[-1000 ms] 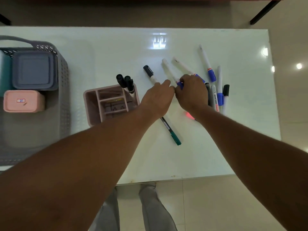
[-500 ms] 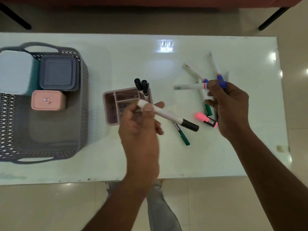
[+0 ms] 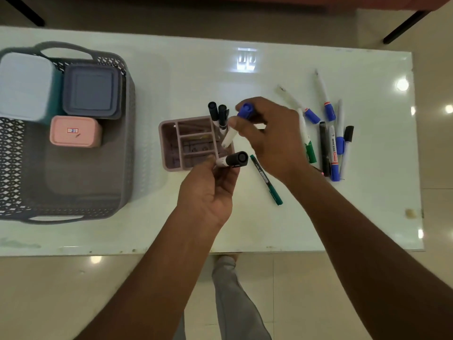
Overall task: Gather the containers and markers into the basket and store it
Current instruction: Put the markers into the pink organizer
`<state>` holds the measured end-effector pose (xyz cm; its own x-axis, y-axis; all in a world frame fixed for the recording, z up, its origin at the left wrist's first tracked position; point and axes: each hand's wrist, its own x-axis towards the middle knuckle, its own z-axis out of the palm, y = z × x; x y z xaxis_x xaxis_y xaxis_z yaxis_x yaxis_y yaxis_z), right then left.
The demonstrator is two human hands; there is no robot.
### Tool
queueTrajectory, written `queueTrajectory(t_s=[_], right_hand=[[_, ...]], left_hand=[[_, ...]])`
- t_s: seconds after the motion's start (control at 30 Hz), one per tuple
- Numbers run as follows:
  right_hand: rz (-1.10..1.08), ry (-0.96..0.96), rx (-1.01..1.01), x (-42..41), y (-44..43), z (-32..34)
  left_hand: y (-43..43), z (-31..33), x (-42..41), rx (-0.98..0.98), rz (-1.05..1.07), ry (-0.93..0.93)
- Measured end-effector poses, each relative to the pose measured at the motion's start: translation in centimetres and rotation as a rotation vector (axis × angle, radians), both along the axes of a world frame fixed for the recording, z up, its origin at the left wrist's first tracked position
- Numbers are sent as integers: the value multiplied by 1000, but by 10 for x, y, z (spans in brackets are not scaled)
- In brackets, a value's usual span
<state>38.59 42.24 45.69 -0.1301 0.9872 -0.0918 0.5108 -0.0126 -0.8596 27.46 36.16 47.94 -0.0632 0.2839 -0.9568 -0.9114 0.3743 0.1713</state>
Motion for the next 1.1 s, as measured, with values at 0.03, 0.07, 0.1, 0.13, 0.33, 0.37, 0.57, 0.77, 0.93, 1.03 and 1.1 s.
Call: queueTrajectory(t_s=[0.03,0.07,0.1,0.13,0.33,0.37,0.57,0.77,0.93,1.03,1.1], right_hand=[[31,-29,-2,-4,1,-5],[53,-55,-9,-7,2,-10],[60,-84,-13,-8,2,-14],[53,-113,-11,-10,1,-18],[-45,-81,17,0,-21,-14],[-43,-76,-13,4,-26,-11],[112,63,-60,13,-50,18],[73,-4,114,-4,-33,12],[72,-135,67,-10,-33,-23],[-8,-221,17,-8,-40,-42],[-76,-249,14,-5,-43,-49]], left_hand=[[-1,-1,0,1,-1,-8],[-2,-1,-1,3,-2,-16],[-2,-2,-1,5,-3,-25],[-3,-2,-1,6,-4,-34],[0,-2,1,-6,-38,-74],[1,-3,1,-7,-41,-87],[10,-2,-2,7,-134,-168],[14,-12,-6,94,-298,-65],[10,-23,-22,110,-590,237],[6,-29,-25,117,-746,546],[5,-33,-23,182,-783,720]])
